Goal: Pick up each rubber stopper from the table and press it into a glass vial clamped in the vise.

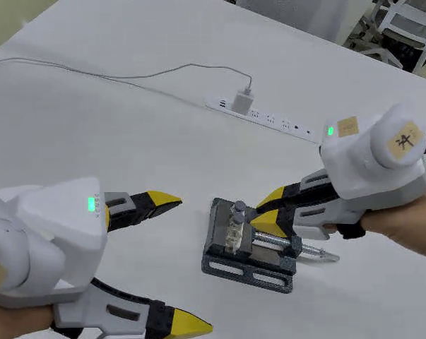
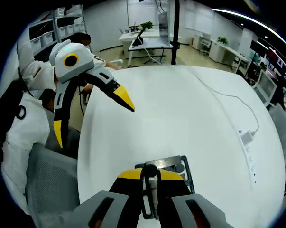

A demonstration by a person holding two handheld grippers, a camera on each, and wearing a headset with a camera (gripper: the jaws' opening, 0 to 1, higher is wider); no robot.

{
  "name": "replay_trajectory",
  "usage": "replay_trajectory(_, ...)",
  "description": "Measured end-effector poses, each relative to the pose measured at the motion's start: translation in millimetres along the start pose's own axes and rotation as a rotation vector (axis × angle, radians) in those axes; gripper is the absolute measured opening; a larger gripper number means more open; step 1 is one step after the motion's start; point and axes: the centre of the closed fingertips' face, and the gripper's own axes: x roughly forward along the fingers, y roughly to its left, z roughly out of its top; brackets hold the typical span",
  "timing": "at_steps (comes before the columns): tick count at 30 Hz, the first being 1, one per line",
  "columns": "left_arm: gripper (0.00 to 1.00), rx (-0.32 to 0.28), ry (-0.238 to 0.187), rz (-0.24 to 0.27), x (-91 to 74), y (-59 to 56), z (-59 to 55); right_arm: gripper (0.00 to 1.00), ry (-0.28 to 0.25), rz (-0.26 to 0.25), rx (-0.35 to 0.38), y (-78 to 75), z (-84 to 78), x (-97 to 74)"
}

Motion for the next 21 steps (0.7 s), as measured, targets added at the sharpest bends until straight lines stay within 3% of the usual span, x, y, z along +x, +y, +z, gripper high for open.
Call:
replay_trajectory(7, 0.89, -0.004, 0.036, -0.01, 5.1, -3.3, -15.3, 0.06, 0.115, -0.018, -0.099, -5.1, -18.3, 20.6)
replay_trajectory(21, 0.9, -0.028, 0.027, -0.009, 5.8, 1.3, -23.3, 0.06, 0.168, -0.011, -0.131, -12.3, -26.8, 37.4)
